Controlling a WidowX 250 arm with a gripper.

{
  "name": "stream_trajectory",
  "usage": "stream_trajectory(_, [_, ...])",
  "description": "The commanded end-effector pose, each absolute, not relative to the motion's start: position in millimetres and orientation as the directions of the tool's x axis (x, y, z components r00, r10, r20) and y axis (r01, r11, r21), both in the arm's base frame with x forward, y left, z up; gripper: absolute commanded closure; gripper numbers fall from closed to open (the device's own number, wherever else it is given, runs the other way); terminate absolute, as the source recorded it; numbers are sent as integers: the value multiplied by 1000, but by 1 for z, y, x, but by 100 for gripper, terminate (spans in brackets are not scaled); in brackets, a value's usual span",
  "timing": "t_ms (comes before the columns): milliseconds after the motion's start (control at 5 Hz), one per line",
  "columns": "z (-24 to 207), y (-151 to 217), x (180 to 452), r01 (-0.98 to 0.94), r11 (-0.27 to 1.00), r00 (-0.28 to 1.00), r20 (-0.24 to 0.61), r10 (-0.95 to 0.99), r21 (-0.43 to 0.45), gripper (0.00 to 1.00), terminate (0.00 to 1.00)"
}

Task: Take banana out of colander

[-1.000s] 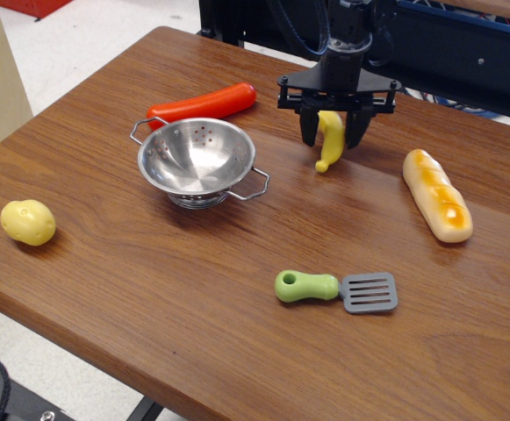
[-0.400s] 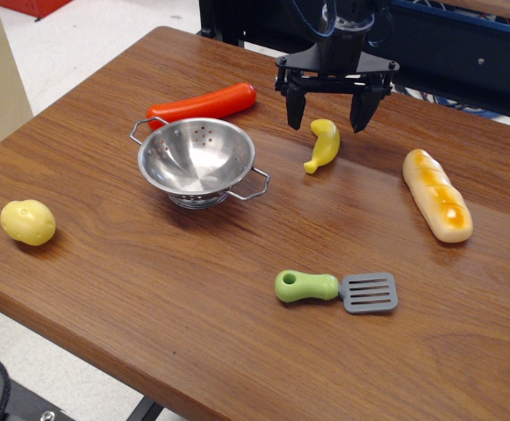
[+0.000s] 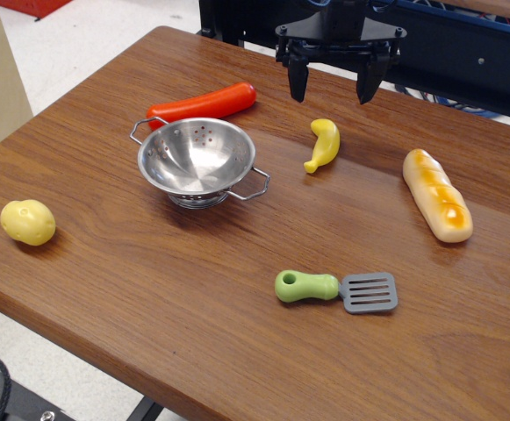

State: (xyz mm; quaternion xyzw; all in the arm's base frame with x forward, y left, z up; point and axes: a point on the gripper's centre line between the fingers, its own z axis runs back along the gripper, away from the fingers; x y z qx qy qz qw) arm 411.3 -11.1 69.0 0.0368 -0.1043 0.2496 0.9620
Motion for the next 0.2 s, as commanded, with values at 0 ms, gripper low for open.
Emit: stream_trajectory(0, [97, -11, 416, -483, 875, 839, 277, 468, -16, 0, 100])
